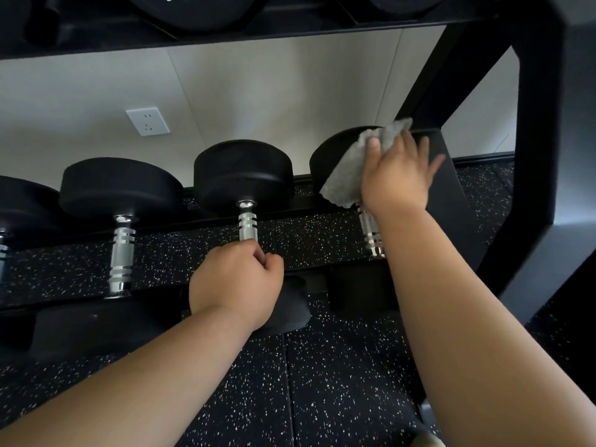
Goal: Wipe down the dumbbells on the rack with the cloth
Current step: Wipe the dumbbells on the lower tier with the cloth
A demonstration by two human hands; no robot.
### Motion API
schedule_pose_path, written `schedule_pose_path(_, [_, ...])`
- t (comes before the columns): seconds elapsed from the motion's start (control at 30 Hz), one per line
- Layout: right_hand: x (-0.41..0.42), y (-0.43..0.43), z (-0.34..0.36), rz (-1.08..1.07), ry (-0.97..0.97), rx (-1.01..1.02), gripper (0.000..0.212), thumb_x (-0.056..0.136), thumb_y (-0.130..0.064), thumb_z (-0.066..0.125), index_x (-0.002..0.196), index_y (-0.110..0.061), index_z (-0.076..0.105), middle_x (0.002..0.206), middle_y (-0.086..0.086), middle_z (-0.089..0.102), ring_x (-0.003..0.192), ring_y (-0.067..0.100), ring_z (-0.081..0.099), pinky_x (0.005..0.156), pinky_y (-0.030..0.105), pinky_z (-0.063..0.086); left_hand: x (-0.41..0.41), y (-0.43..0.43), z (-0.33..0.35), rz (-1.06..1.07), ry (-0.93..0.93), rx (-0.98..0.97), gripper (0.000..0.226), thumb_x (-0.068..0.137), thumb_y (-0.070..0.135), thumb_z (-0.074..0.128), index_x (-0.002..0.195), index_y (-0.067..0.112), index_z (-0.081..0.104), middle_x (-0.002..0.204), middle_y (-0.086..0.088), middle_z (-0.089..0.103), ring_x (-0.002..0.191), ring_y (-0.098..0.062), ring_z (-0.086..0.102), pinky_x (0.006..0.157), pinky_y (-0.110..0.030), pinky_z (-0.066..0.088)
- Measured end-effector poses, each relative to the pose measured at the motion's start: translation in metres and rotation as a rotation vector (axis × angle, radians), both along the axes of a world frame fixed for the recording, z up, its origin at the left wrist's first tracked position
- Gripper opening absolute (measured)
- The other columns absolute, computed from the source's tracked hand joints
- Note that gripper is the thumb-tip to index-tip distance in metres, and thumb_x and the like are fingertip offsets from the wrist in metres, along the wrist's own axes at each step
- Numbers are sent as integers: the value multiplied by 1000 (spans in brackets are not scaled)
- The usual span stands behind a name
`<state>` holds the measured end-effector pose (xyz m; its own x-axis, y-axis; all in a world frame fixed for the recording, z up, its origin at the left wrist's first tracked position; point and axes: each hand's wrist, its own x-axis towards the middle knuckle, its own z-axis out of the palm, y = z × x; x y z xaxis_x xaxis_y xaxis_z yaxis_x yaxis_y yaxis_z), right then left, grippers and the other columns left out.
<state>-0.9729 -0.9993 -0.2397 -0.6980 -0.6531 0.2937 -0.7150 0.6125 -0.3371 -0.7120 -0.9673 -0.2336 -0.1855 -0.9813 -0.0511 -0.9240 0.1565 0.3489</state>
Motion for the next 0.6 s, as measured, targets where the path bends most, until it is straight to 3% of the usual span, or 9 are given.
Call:
schedule_pose_path(0.07, [1,1,0,0,-45,-25,74,107,-57,18,157,-5,35,166,14,30,157,36,16,126,61,5,0,0,0,-4,-7,-3,28,94,46,51,79,29,66,76,10,62,78,-18,59,65,-36,56])
schedule_pose_path(0.2, [18,-3,-3,222,172,3,73,105,-54,34,157,-3,34,168,19,23,157,37,15,128,54,5,1,-1,-2,3,0,1,28,94,46,51,77,30,66,73,9,63,74,-17,58,61,-34,53])
schedule_pose_path(0.27, [15,-2,-3,263,164,-54,71,106,-53,36,157,-4,34,168,17,25,157,34,17,129,52,7,1,-1,-2,6,2,6,29,94,47,51,76,30,66,72,9,64,72,-16,58,61,-34,53])
schedule_pose_path(0.33, [5,-4,-6,206,56,-133,67,108,-51,33,156,-5,36,165,15,32,155,30,24,129,49,9,1,0,-2,8,8,5,29,94,47,50,75,30,65,71,9,64,71,-17,59,62,-35,54])
schedule_pose_path(0.4, [-5,-5,-3,60,-194,-234,63,108,-52,29,151,-7,44,152,13,50,145,29,42,126,47,23,1,0,-2,7,13,2,29,93,47,50,75,30,65,70,9,64,71,-17,59,62,-35,55])
schedule_pose_path(0.47, [-11,-3,2,-104,-497,-318,60,109,-54,25,140,-10,51,125,7,64,117,24,62,101,39,50,1,0,-2,0,11,-2,29,94,47,51,76,30,66,72,9,64,74,-18,59,63,-35,53])
schedule_pose_path(0.53, [-15,1,0,-155,-625,-347,56,110,-51,24,138,-10,51,111,3,63,97,18,63,77,28,48,1,-1,-3,-8,2,-4,28,94,46,51,77,30,66,73,10,63,77,-19,59,63,-34,52])
schedule_pose_path(0.6, [-10,5,1,-134,-636,-350,56,109,-53,27,139,-10,47,115,2,60,94,16,60,75,27,48,1,-1,-3,-14,-5,-4,27,95,46,52,78,30,66,74,10,63,77,-18,59,62,-34,52])
